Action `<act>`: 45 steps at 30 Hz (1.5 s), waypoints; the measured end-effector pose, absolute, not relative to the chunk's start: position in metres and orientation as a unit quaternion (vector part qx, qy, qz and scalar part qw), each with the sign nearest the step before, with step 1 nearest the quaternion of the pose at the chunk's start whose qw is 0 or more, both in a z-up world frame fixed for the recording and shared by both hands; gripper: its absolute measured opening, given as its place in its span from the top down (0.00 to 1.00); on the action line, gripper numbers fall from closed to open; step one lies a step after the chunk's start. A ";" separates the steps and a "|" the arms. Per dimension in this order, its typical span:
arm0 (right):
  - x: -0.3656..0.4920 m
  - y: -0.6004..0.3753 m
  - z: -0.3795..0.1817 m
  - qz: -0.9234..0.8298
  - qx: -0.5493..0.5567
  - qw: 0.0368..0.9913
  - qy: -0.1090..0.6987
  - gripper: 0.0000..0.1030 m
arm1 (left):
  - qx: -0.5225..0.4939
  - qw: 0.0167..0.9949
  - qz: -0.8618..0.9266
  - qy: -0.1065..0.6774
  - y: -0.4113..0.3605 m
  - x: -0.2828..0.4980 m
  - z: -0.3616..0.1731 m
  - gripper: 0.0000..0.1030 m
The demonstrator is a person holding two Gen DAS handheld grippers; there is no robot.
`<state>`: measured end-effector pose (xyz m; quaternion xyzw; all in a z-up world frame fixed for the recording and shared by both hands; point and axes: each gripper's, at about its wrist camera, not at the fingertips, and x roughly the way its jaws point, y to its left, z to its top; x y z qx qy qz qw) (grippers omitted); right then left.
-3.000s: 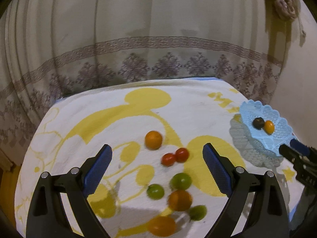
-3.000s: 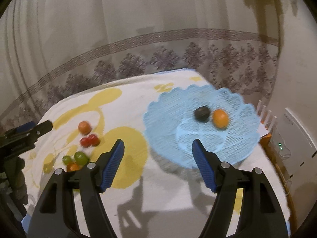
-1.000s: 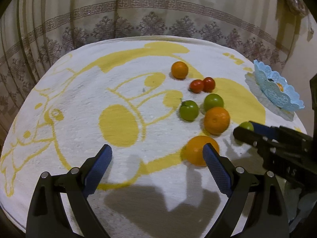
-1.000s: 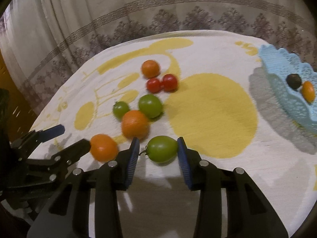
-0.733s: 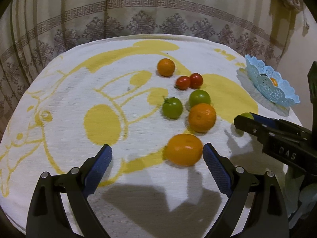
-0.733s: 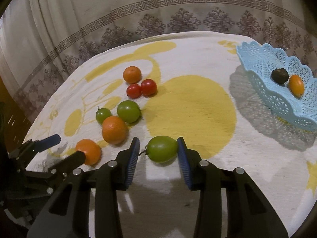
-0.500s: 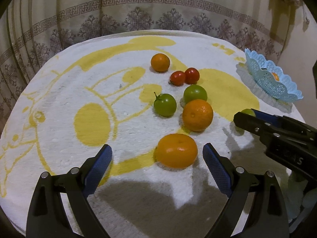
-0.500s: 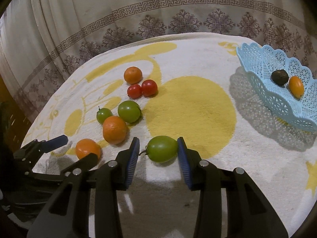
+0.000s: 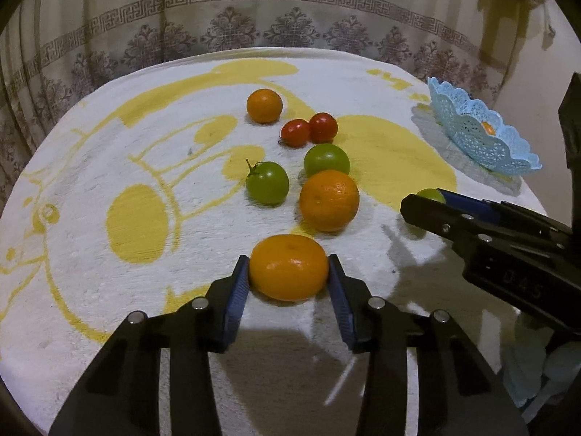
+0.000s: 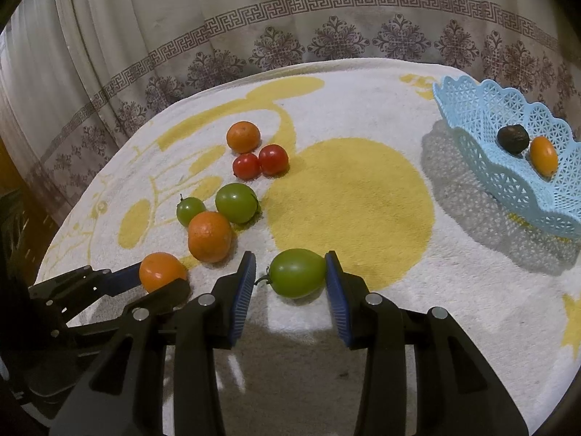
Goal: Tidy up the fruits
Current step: 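Grasp the green tomato with the right tool while the left tool grasps an orange, then carry both fruits to the blue basket and open both tools to release them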
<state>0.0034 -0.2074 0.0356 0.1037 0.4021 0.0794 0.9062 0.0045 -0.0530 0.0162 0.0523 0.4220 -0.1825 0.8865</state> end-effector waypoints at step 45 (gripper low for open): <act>-0.025 -0.284 0.087 0.008 0.122 0.937 0.326 0.61 | 0.084 0.905 -0.199 0.366 -0.109 0.009 0.072 0.58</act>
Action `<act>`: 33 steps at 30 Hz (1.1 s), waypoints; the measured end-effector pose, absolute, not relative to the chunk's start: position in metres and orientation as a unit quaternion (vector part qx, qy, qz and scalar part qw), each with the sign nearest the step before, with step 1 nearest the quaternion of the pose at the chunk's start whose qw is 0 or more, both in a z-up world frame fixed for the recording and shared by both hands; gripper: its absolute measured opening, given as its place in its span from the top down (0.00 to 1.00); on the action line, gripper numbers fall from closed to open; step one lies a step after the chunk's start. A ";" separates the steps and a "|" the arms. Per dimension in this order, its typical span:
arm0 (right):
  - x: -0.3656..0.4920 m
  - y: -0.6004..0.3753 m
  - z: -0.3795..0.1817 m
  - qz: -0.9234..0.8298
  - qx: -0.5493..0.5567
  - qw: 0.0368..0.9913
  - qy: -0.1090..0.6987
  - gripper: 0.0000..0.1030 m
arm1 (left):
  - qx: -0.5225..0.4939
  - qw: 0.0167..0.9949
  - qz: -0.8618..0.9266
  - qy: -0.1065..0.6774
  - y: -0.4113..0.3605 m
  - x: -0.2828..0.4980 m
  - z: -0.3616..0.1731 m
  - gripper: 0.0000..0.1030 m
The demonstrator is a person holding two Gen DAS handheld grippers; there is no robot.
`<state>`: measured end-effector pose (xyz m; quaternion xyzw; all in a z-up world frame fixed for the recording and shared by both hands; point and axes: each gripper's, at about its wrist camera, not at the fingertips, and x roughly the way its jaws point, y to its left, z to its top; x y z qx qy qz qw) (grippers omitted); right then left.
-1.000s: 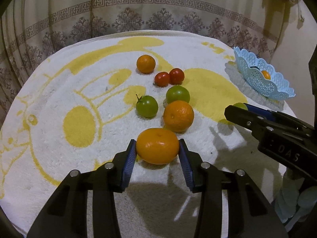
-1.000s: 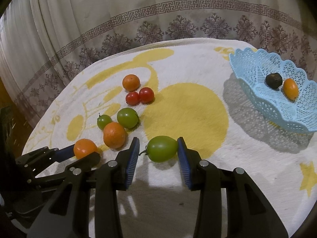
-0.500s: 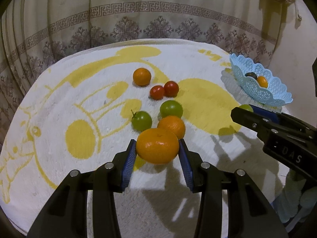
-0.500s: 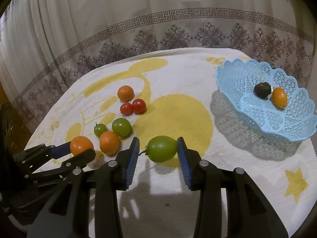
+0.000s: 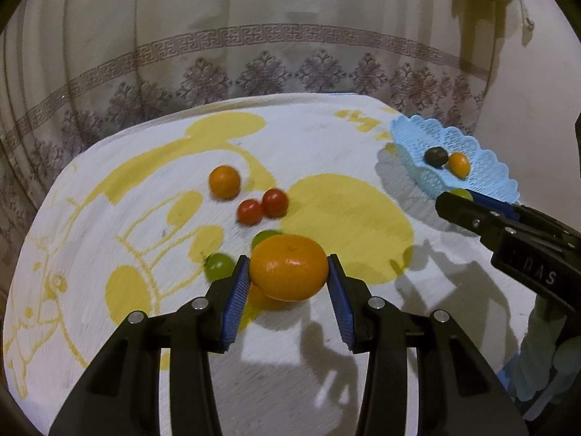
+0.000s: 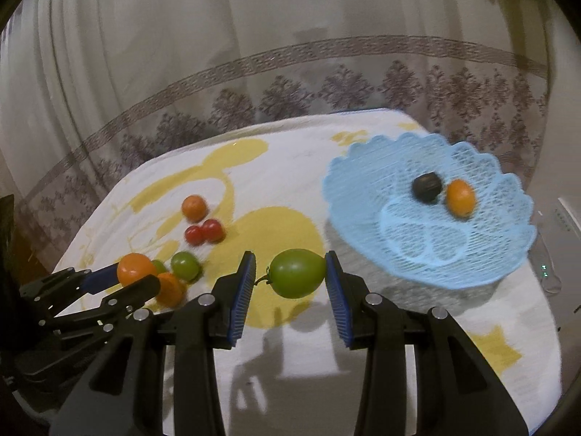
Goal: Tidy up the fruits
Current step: 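Carry both fruits to the blue basket and open both tools to release them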
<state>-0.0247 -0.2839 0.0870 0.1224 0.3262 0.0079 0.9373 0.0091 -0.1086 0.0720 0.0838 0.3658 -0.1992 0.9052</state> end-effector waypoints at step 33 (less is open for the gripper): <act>-0.040 -0.408 0.085 -0.125 0.198 0.927 0.291 0.61 | 0.109 0.882 -0.305 0.343 -0.248 0.054 0.086 0.58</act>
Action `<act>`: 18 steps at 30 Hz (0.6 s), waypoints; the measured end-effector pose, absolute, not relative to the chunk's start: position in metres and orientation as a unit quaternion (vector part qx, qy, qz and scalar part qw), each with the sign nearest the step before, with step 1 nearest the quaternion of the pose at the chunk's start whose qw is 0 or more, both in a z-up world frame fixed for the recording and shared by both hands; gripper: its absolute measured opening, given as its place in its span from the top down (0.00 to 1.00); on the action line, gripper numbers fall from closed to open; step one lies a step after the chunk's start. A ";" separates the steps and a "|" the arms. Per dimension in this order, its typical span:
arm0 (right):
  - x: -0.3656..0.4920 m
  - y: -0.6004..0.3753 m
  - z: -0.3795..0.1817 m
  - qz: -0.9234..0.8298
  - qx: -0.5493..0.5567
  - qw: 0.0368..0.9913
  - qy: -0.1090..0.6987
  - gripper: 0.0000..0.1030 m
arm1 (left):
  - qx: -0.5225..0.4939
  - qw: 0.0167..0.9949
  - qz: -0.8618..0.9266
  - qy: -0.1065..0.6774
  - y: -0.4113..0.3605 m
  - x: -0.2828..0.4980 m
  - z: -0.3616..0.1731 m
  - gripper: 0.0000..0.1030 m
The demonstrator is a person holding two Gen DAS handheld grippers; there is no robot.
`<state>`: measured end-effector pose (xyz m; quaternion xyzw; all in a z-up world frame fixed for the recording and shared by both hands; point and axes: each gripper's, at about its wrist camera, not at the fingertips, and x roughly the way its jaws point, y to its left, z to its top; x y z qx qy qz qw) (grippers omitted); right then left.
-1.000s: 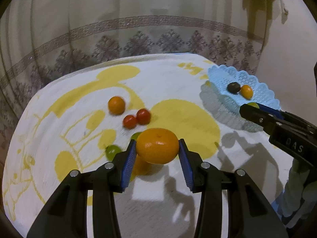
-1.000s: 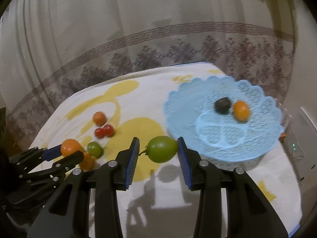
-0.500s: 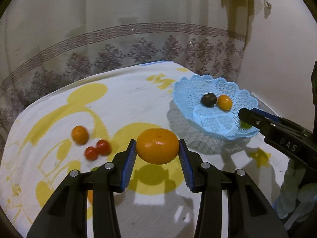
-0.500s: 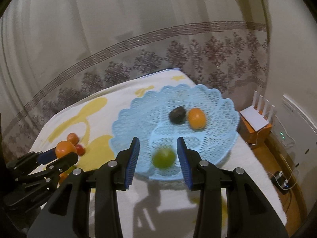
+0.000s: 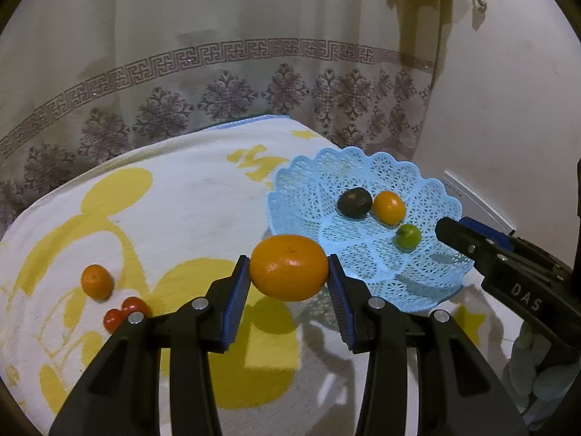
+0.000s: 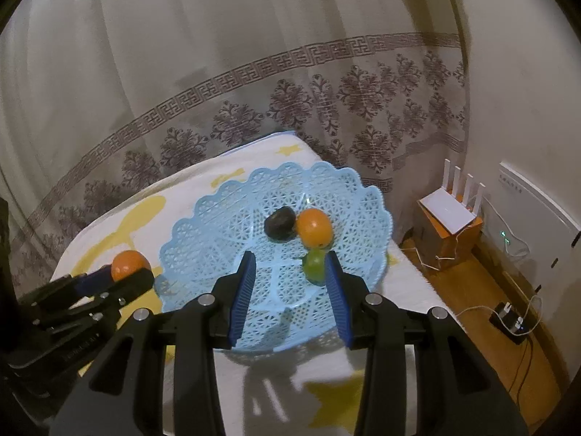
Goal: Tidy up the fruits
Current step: 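Carry both fruits to the blue basket and open both tools to release them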
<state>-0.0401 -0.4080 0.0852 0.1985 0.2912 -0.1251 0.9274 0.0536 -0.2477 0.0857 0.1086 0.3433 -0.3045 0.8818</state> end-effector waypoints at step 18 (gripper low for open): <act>-0.045 -0.418 0.085 -0.148 0.222 0.922 0.281 0.45 | 0.105 0.889 -0.320 0.310 -0.265 0.052 0.095 0.24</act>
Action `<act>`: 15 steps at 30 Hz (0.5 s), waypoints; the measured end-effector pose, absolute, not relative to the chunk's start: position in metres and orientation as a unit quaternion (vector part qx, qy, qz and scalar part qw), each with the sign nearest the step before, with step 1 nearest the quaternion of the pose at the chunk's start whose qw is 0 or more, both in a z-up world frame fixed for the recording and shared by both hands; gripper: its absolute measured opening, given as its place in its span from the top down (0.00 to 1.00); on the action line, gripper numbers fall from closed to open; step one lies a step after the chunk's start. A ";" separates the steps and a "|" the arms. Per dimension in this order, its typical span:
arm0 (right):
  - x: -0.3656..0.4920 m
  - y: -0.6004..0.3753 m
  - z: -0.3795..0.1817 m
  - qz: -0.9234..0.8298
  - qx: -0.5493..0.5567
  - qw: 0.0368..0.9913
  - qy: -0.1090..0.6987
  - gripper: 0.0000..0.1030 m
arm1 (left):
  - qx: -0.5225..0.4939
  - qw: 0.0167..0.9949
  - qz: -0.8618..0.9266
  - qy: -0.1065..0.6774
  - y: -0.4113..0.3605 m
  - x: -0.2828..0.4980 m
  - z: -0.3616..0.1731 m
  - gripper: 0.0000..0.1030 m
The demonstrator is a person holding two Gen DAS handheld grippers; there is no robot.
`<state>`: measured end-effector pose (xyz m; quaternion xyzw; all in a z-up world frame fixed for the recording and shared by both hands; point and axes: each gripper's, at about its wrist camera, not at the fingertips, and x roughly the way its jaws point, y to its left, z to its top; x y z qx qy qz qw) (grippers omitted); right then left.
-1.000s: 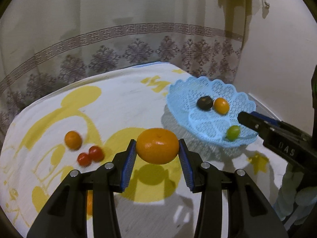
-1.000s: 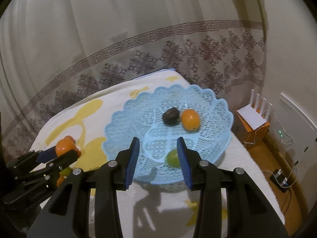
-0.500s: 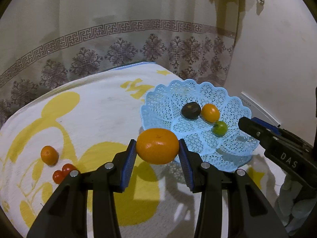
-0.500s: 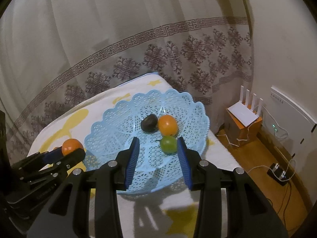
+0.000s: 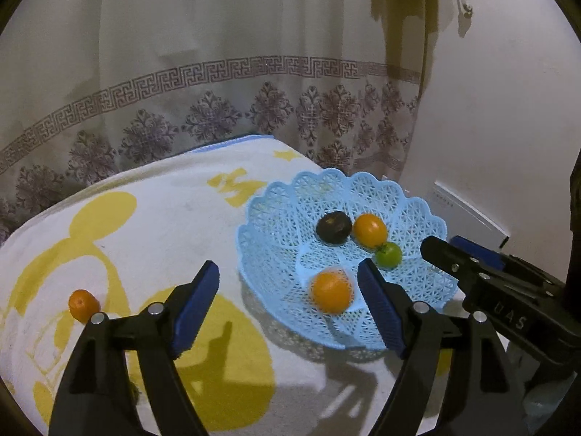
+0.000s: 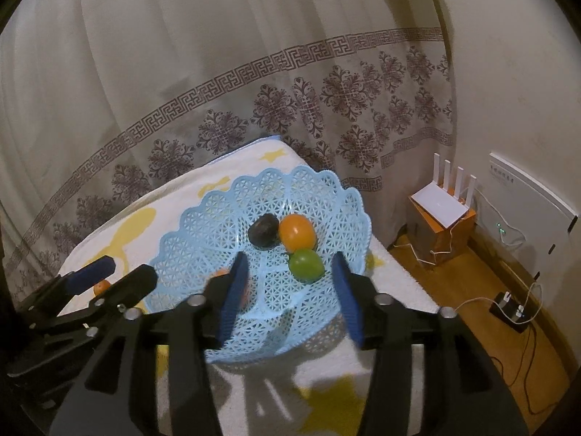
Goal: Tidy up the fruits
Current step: 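Carry both fruits to the blue basket and open both tools to release them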
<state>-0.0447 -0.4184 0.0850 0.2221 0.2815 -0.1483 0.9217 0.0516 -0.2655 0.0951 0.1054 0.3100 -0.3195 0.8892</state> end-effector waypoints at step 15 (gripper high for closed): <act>-0.052 -0.411 0.096 -0.143 0.228 0.925 0.267 0.30 | 0.107 0.903 -0.278 0.308 -0.238 0.053 0.102 0.20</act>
